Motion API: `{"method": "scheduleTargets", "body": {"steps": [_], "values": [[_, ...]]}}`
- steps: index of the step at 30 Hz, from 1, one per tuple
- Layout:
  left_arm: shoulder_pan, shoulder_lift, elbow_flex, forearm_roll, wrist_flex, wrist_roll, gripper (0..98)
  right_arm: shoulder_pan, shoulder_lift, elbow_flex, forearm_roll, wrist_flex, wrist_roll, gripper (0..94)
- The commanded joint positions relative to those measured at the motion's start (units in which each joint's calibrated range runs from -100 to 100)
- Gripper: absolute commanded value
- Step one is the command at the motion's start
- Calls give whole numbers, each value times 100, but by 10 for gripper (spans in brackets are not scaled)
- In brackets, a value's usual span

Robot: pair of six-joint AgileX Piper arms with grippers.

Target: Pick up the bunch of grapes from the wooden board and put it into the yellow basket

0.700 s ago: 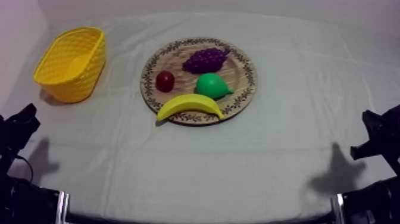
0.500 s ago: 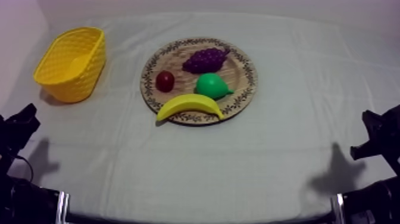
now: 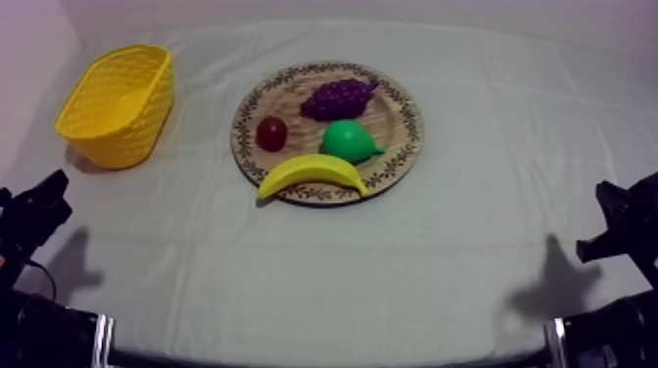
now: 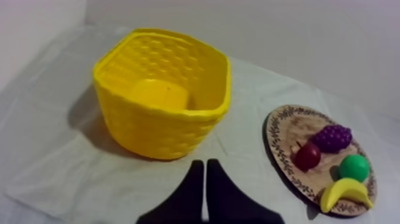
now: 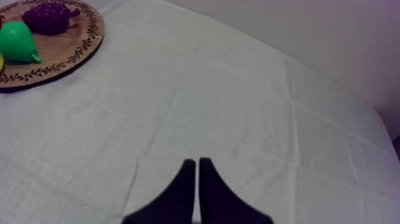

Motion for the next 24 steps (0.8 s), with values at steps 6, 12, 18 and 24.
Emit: {"method": "scheduleTargets", "body": {"steps": [6,12,18,24], "values": [[487,170,-163,-6,309,-816,0,-1,0,0,-1,-2,-3,3],[987,995,-338,-91,474,-1047,0,-1,0,0,-1,-2,-2,3],[1375,2429,-1242,-84,596,-1318,0,-1,0,0,-1,-2,-4,3],[1679,4090,-2599,137,768,-1828,0,-1,0,0,-1,-2,-4,3]]}}
